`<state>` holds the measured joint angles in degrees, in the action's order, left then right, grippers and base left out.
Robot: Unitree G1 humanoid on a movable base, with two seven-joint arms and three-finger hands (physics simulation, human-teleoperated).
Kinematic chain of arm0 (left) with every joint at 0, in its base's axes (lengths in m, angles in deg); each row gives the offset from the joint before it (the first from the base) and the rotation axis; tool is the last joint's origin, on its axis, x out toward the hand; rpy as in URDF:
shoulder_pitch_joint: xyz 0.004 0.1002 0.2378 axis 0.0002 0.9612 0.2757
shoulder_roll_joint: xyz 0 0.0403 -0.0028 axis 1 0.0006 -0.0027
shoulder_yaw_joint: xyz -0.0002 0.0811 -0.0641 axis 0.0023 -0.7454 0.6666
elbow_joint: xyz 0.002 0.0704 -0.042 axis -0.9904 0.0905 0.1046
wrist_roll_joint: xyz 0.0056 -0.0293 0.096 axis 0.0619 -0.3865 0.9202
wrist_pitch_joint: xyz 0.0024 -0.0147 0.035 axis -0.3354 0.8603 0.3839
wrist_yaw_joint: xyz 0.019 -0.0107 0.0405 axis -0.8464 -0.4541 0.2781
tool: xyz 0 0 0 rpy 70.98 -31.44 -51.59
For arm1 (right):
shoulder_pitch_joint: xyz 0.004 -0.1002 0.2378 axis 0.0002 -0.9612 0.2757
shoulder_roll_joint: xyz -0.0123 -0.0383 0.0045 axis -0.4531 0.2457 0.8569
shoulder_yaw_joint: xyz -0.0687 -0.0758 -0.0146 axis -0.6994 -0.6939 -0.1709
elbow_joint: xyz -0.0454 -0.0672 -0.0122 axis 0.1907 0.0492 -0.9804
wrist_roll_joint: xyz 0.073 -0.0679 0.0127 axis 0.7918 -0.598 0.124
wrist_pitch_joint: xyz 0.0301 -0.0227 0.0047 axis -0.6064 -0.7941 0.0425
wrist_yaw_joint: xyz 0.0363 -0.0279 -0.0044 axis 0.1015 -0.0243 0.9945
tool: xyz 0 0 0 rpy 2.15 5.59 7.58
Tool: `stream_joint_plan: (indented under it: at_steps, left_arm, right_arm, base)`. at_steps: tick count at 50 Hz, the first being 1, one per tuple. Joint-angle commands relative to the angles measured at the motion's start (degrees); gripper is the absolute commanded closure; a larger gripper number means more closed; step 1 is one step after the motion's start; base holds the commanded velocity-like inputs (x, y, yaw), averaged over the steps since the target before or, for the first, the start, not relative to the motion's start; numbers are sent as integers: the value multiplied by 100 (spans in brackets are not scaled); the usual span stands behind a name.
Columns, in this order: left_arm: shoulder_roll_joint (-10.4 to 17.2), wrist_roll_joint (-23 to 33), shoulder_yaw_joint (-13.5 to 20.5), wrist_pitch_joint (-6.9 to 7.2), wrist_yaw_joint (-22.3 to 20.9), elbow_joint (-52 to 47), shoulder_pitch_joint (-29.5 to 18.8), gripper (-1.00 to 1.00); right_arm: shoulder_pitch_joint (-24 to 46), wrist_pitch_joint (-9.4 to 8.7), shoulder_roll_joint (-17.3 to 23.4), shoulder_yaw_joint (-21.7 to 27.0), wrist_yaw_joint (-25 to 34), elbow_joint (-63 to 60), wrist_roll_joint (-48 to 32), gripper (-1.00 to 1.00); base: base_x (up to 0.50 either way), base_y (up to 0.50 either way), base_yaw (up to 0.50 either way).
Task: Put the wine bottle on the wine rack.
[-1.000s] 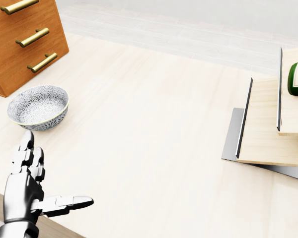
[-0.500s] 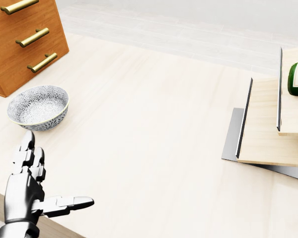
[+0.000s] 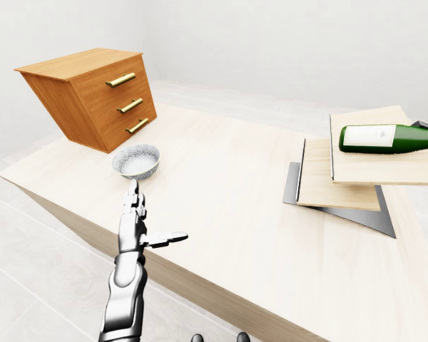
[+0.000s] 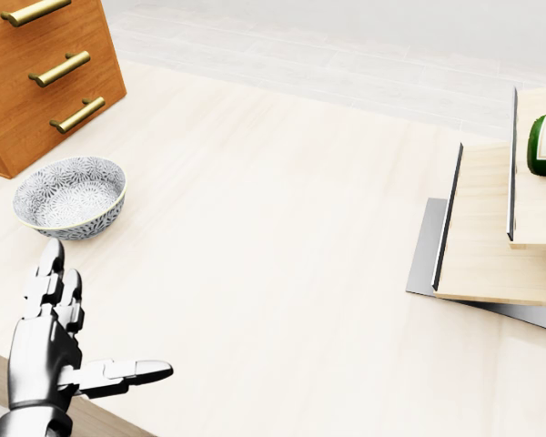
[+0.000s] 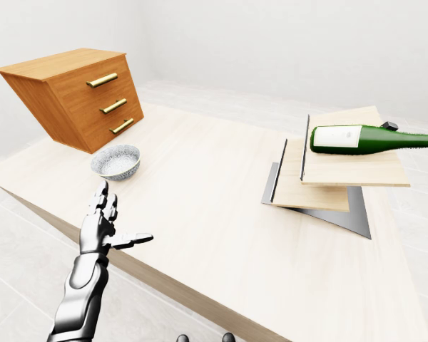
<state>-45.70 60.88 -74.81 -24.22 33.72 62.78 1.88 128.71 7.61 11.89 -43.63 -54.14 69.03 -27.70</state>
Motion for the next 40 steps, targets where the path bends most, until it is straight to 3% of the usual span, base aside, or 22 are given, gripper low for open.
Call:
stream_joint_plan:
  at_steps: [1,13,27,34,40]
  left_arm:
    - [10,0,7,-19,-12,45,-33,-100]
    - [32,-11,25,-158,-24,252,-119,-100]
    - [1,-12,-5,134,-2,-224,31,-100]
    - [-2,-13,8,58,-18,-147,19,-100]
    - [-9,-9,3,90,-21,-203,55,-100]
  right_arm:
    - [293,0,-23,-26,-59,-811,295,-100]
    - [62,0,11,71,-391,-2318,1036,-100]
    - [-500,0,425,341,-924,-3708,2000,-100]
    - [-1058,0,814,514,-1164,-4407,2708,-100]
    - [-2077,0,1088,1078,-1426,-4944,3528,-100]
  base:
    - [0,0,0]
    - [0,0,0]
    - [0,0,0]
    - [0,0,0]
    - [0,0,0]
